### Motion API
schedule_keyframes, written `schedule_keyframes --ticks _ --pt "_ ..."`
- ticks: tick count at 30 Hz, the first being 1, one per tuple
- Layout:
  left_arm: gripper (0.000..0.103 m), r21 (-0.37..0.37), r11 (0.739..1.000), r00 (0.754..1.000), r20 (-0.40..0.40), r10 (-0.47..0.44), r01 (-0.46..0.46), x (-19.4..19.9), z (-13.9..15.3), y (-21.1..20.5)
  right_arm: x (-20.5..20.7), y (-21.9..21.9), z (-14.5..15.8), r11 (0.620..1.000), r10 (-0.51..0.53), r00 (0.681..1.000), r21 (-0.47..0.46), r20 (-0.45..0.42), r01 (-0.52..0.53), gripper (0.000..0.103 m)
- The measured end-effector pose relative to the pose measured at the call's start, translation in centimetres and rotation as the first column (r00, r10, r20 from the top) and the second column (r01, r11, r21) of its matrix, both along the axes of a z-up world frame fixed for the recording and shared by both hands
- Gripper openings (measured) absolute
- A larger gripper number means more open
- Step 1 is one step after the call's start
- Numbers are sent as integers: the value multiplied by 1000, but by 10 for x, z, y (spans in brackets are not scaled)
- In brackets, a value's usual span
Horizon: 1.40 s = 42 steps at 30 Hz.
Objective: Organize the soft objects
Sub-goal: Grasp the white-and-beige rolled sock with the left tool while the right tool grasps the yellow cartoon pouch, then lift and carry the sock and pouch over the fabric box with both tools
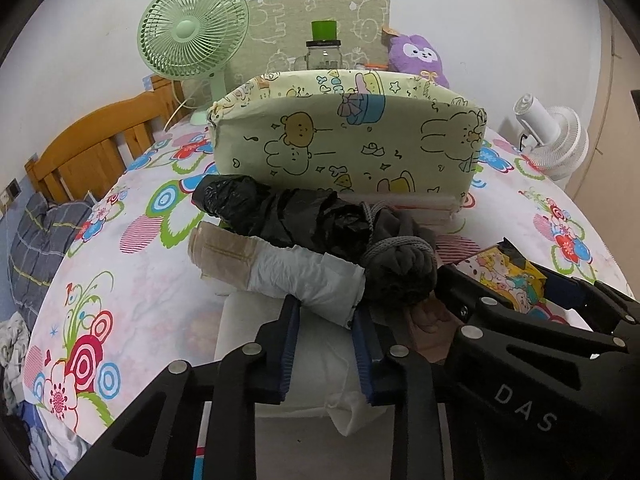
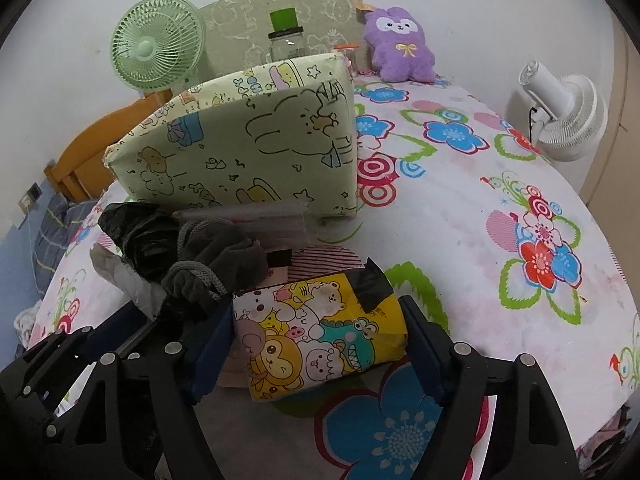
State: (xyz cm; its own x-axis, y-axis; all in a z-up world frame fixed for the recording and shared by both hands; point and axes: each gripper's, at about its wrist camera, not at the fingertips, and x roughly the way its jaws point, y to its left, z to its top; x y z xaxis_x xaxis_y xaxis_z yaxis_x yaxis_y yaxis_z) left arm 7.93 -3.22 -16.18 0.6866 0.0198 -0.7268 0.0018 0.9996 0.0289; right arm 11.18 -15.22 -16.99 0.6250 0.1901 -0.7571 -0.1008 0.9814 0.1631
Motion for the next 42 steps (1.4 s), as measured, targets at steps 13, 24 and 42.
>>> schedule_keyframes --ticks 13,24,42 --pt "18 -10 1000 999 45 -7 8 -14 18 1 -19 4 25 1000 13 997 -25 72 -11 80" --pt "18 -3 1000 994 112 -18 19 -27 46 0 -33 12 58 999 26 989 -31 144 -22 80" --pt "18 -24 999 974 228 -17 23 -42 94 -1 -53 17 111 999 -10 971 -27 239 17 80"
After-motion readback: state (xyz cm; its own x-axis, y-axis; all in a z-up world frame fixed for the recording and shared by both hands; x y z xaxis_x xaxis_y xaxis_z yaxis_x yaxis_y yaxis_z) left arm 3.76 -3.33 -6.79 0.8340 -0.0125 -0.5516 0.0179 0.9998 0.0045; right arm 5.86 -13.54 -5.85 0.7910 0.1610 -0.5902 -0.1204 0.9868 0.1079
